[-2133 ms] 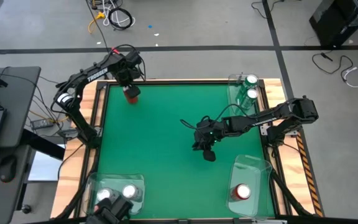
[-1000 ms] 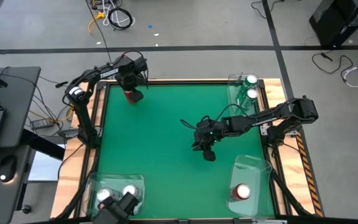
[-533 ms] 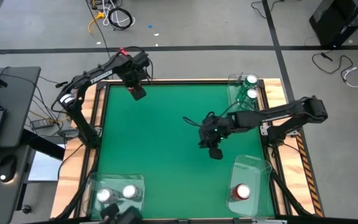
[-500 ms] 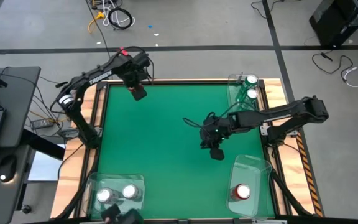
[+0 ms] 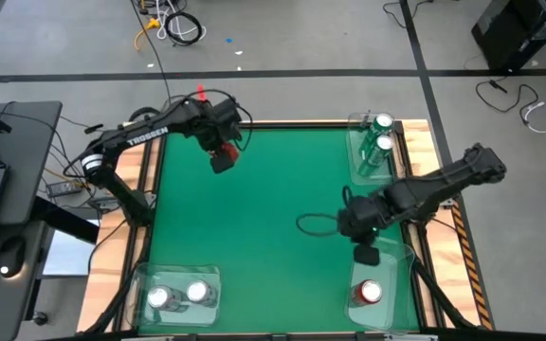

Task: Sort soda cans
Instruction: Put the red-black soda can into the top center transparent bin

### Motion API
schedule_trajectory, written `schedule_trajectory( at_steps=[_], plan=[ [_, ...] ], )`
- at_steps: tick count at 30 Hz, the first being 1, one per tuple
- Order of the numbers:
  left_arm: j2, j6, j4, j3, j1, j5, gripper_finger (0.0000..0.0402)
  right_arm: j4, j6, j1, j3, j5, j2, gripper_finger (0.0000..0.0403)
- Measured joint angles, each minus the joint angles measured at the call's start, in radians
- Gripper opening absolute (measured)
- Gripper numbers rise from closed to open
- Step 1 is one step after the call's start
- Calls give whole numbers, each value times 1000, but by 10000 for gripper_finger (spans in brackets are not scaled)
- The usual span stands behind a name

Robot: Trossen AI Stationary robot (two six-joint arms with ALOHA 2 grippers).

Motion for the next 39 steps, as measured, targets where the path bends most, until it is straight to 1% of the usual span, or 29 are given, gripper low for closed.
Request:
schedule_trajectory(
  at_steps=[3,6,8,10,16,20,27,35,39],
  plan=[
    [0,-22,-39,0,-36,-5,293,-71,134,66,-15,-6,3,0],
    [-1,-38,-84,0,-60,-20,293,-75,222,125,-57,-6,5,0],
    [-4,-51,-95,0,-70,-44,293,-55,261,153,-96,2,-1,0],
    [-12,-57,-94,0,-74,-48,293,-38,296,164,-143,15,-3,0],
    [-32,-77,-91,0,-76,-52,293,133,330,157,-316,70,-3,0],
    [-39,-84,-96,0,-76,-53,293,218,331,136,-396,117,-3,0],
    [-37,-92,-97,0,-76,-55,293,310,284,72,-469,214,-3,0],
    [-37,-97,-99,0,-76,-56,293,422,134,-37,-478,317,-2,0],
    [-37,-99,-110,0,-76,-56,293,509,33,-114,-478,334,-2,0]
  ],
)
